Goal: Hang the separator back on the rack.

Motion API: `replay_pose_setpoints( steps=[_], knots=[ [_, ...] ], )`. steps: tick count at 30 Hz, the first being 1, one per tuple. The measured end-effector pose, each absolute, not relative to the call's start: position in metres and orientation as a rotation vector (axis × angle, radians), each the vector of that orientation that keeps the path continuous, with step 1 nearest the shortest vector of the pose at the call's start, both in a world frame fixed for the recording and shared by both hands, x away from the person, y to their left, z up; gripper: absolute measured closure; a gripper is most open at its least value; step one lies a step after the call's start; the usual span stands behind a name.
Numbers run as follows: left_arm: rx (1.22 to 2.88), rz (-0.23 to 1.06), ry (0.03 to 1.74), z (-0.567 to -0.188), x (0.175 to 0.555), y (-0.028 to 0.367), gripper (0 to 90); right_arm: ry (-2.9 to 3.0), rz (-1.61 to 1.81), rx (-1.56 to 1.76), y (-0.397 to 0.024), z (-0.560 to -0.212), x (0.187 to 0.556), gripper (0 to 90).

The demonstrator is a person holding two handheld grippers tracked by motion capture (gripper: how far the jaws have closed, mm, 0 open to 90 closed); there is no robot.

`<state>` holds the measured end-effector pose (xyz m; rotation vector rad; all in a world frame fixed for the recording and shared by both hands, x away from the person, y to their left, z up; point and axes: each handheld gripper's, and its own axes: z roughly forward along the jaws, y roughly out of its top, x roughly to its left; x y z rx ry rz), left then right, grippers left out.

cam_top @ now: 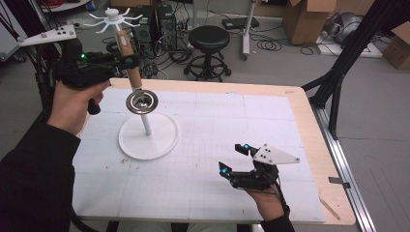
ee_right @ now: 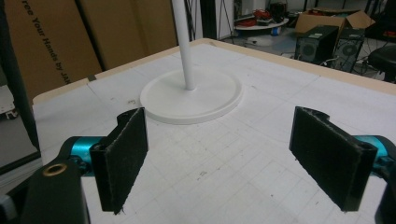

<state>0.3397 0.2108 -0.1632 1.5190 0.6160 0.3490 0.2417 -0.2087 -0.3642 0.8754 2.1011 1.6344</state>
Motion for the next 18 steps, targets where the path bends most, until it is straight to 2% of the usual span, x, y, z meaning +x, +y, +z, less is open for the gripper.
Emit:
replay_pose_setpoints(
  steps=[18],
  knots=[
    [1.508, 0.368, 0.701, -0.171, 0.355, 0.221, 71.7, 2.103, 1.646, 0.876, -0.210, -0.364, 0.241, 18.2]
  ],
)
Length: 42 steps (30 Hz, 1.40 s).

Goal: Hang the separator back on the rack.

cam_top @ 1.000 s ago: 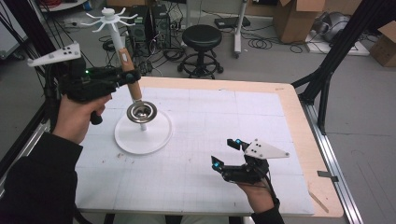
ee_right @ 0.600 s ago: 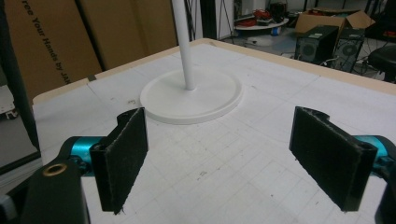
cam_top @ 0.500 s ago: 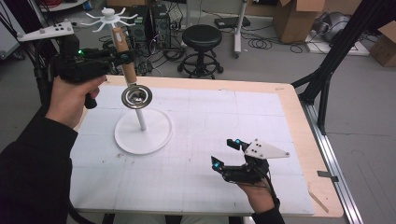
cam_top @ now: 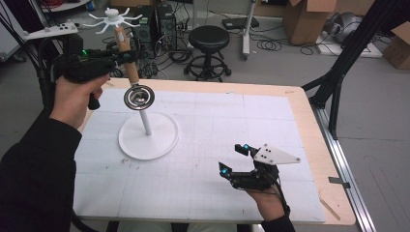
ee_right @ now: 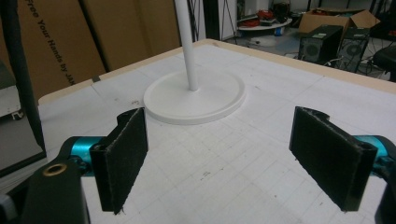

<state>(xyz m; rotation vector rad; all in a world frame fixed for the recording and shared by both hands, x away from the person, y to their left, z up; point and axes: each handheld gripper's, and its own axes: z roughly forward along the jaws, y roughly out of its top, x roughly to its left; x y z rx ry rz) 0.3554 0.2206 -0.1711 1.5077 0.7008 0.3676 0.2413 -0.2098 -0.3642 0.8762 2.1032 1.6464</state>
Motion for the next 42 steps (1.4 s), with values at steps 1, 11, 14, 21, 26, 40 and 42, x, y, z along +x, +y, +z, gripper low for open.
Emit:
replay_pose_setpoints(
  steps=[1, 11, 14, 21, 26, 40, 42],
  knots=[
    [1.503, 0.371, 0.697, -0.172, 0.354, 0.221, 71.5, 2.104, 1.647, 0.877, -0.210, -0.364, 0.241, 18.2],
    [1.476, 0.433, 0.770, -0.204, 0.340, 0.243, 46.1, 2.086, 1.644, 0.895, -0.214, -0.365, 0.241, 18.2],
    [1.447, 0.449, 0.778, -0.219, 0.328, 0.254, 40.3, 2.070, 1.650, 0.920, -0.218, -0.366, 0.242, 18.2],
    [1.446, 0.440, 0.693, -0.268, 0.292, 0.265, 24.9, 2.018, 1.660, 0.965, -0.231, -0.369, 0.239, 18.2],
    [1.436, 0.448, 0.687, -0.311, 0.270, 0.270, 17.0, 1.975, 1.652, 1.002, -0.244, -0.371, 0.234, 18.2],
    [1.519, 0.437, 0.722, -0.374, 0.242, 0.267, 18.0, 1.897, 1.577, 1.021, -0.262, -0.375, 0.217, 18.2],
    [1.525, 0.426, 0.722, -0.379, 0.242, 0.267, 18.3, 1.892, 1.572, 1.027, -0.263, -0.376, 0.217, 18.2]
  ],
)
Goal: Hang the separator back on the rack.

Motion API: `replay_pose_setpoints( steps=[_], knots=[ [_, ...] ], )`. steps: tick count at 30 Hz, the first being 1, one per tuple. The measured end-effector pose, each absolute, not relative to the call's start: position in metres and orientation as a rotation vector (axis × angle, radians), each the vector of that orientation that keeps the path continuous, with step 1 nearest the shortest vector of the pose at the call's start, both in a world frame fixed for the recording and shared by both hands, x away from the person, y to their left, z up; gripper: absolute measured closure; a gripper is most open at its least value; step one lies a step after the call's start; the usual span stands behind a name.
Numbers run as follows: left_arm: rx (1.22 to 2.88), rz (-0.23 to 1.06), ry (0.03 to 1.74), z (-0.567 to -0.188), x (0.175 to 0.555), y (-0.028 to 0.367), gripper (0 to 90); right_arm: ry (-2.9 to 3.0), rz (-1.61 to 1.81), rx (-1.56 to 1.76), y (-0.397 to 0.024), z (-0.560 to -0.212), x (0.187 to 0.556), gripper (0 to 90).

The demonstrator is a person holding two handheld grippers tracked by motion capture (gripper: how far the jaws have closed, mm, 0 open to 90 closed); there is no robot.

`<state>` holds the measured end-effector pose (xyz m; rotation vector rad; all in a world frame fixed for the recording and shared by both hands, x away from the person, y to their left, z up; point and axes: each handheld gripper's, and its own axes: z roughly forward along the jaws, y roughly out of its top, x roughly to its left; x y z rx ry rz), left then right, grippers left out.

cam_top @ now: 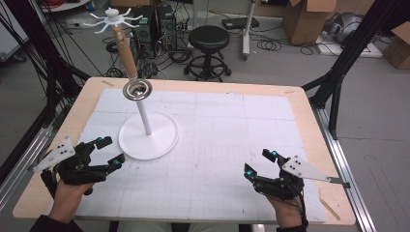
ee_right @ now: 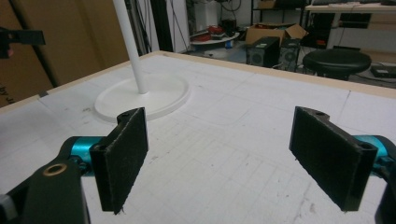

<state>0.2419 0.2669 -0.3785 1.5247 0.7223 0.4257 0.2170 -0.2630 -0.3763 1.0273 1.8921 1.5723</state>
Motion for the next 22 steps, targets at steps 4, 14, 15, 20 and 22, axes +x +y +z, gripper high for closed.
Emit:
replay_pose_setpoints(
  steps=[4, 14, 15, 20, 22],
  knots=[
    [1.523, 0.425, 0.719, -0.3795, 0.2410, 0.2659, 18.3, 1.890, 1.569, 1.028, -0.2628, -0.3773, 0.2160, 18.2],
    [1.522, 0.413, 0.721, -0.3816, 0.2412, 0.2652, 18.4, 1.889, 1.559, 1.031, -0.2622, -0.3785, 0.2144, 18.2],
    [1.525, 0.410, 0.722, -0.3819, 0.2414, 0.2650, 18.4, 1.890, 1.554, 1.029, -0.2624, -0.3789, 0.2146, 18.2],
    [1.524, 0.407, 0.721, -0.3826, 0.2422, 0.2645, 18.4, 1.890, 1.546, 1.037, -0.2630, -0.3798, 0.2149, 18.2],
    [1.524, 0.408, 0.722, -0.3833, 0.2426, 0.2650, 18.4, 1.890, 1.547, 1.037, -0.2632, -0.3802, 0.2152, 18.2]
  ],
)
